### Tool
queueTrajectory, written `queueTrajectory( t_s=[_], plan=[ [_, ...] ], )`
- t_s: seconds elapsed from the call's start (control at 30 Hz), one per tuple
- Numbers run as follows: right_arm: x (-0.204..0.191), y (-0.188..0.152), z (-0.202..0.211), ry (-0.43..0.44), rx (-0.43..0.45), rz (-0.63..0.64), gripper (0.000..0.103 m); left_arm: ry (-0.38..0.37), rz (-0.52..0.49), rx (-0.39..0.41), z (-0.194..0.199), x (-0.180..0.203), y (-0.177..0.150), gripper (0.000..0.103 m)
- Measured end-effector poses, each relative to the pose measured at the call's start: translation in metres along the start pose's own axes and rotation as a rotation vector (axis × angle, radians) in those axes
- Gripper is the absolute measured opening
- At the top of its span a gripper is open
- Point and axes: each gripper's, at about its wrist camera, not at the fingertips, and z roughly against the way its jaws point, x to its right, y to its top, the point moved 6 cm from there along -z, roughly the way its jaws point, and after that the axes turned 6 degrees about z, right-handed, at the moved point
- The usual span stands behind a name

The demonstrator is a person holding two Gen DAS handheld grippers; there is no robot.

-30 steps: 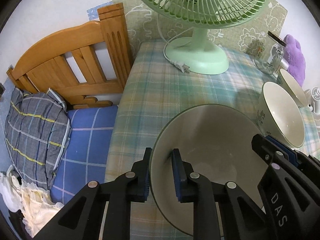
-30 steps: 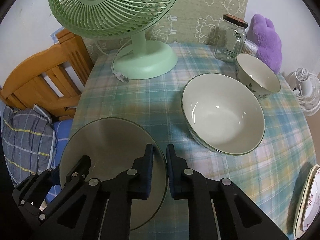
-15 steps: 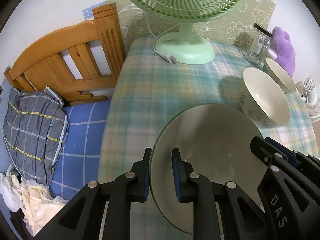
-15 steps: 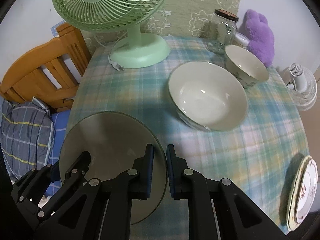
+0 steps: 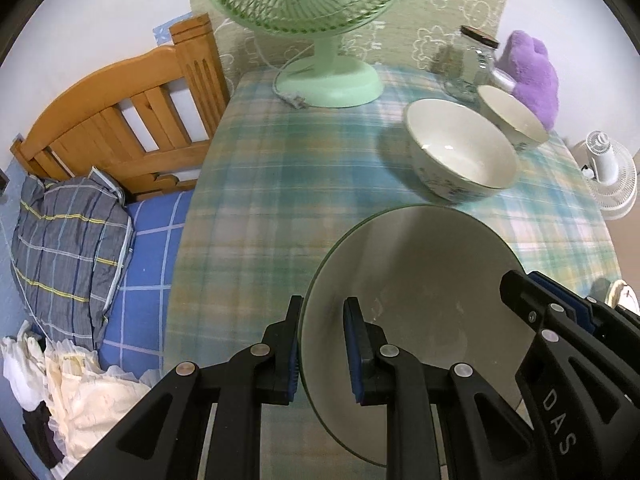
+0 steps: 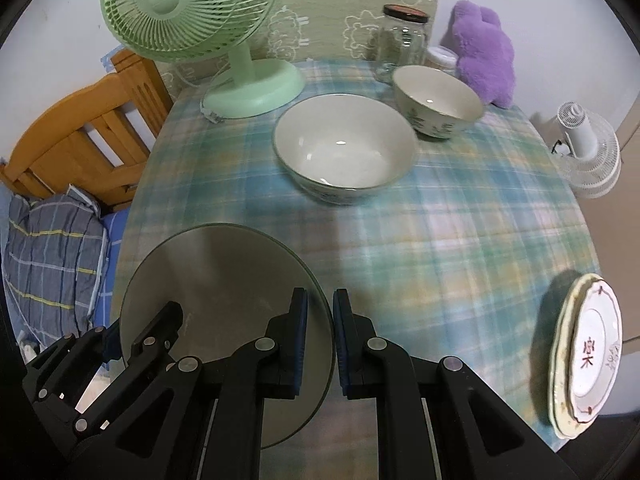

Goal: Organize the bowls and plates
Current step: 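Lift the large white bowl and carry it toward the plate stack, then lower the bowl beside the plate stack and open both grippers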

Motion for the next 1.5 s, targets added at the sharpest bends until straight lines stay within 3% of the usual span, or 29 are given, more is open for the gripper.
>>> queueTrajectory(
  t_s=[0.43, 0.83, 1.2, 1.5],
  plan=[
    [0.070, -0.022, 0.037, -0.007, 0.021, 0.010, 0.016, -0.011, -0.022, 0.007, 0.029, 0.069, -0.025, 0.017],
    [0.139, -0.053, 0.041, -0.016, -0.015, 0.014, 0.016, -0.025, -0.028, -0.030, 0.025, 0.135, -0.058, 0.017],
    [0.177, -0.080, 0.028, 0.002, -0.066, 0.033, 0.016, -0.005, -0.007, -0.080, 0.015, 0.164, -0.089, 0.017],
    [0.178, -0.094, 0.015, 0.027, -0.079, 0.092, 0.016, 0.047, 0.025, -0.096, 0.005, 0.162, -0.105, 0.017]
  ],
)
